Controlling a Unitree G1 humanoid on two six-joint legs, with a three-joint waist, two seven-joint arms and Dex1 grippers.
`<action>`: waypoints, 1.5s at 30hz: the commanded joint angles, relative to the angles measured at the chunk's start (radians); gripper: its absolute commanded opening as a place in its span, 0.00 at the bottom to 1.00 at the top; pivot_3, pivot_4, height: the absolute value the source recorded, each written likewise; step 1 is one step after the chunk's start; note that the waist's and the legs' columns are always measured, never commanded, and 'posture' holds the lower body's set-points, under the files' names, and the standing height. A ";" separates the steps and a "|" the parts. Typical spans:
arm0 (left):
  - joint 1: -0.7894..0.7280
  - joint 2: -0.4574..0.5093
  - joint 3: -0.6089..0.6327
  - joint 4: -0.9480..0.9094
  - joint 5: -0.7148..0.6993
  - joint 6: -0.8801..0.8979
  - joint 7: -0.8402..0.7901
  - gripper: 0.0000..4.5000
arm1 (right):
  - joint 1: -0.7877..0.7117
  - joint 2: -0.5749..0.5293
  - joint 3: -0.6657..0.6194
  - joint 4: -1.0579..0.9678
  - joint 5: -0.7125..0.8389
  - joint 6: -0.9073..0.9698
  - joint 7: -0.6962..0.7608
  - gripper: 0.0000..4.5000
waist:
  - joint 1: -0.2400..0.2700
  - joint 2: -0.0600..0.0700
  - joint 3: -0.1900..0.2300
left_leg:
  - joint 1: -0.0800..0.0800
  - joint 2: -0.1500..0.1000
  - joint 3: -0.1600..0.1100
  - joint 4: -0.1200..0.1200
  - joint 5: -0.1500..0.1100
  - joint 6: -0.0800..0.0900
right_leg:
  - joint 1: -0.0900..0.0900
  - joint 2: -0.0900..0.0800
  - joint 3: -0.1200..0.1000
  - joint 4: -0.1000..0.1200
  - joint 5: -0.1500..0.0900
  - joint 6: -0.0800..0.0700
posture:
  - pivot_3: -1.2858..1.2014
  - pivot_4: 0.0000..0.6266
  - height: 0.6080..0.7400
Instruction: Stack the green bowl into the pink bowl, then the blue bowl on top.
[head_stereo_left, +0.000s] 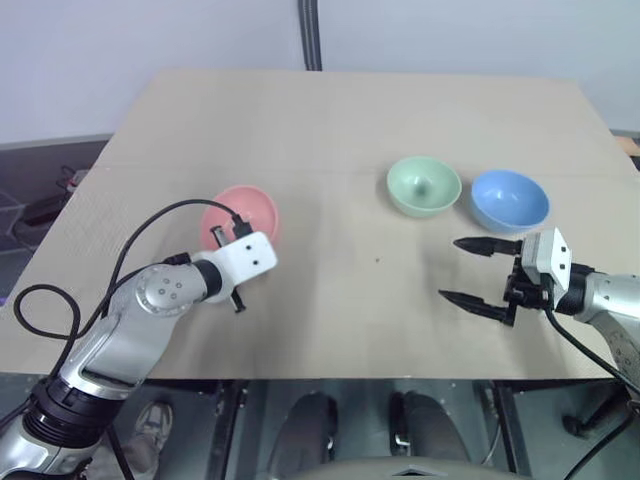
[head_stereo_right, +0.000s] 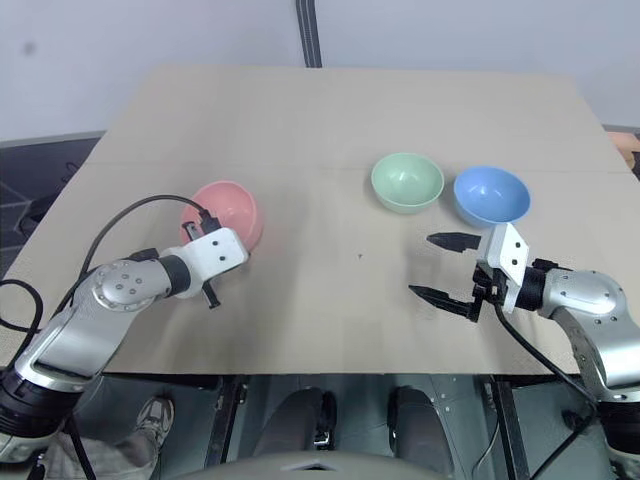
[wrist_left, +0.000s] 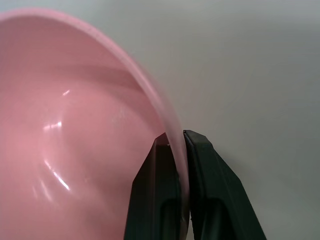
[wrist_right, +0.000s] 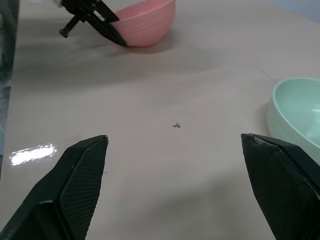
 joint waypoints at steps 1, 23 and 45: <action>-0.046 -0.024 0.050 -0.042 -0.088 -0.073 -0.079 0.02 | 0.024 -0.008 -0.051 -0.052 0.002 -0.021 -0.023 1.00 | 0.000 0.000 0.000 | 0.000 0.000 0.000 0.000 0.000 0.000 | 0.000 0.000 0.000 0.000 0.000 0.000 | 0.52 0.24 1.00; -0.502 -0.340 -0.216 0.610 -0.163 -0.634 -0.661 0.69 | 0.169 0.016 -0.100 -0.226 -0.044 0.126 -0.291 1.00 | -0.001 0.000 0.000 | 0.000 -0.001 -0.001 0.004 0.000 0.000 | 0.002 0.002 0.000 0.002 0.001 0.002 | 0.52 0.24 1.00; 0.119 -0.205 0.513 -0.112 -0.771 0.009 -0.290 0.99 | -0.690 0.113 0.426 0.794 -0.672 -0.573 -0.217 1.00 | -0.022 0.000 0.001 | 0.002 0.000 -0.002 0.003 0.003 -0.005 | 0.002 0.001 0.002 0.004 0.001 0.001 | 0.52 0.24 1.00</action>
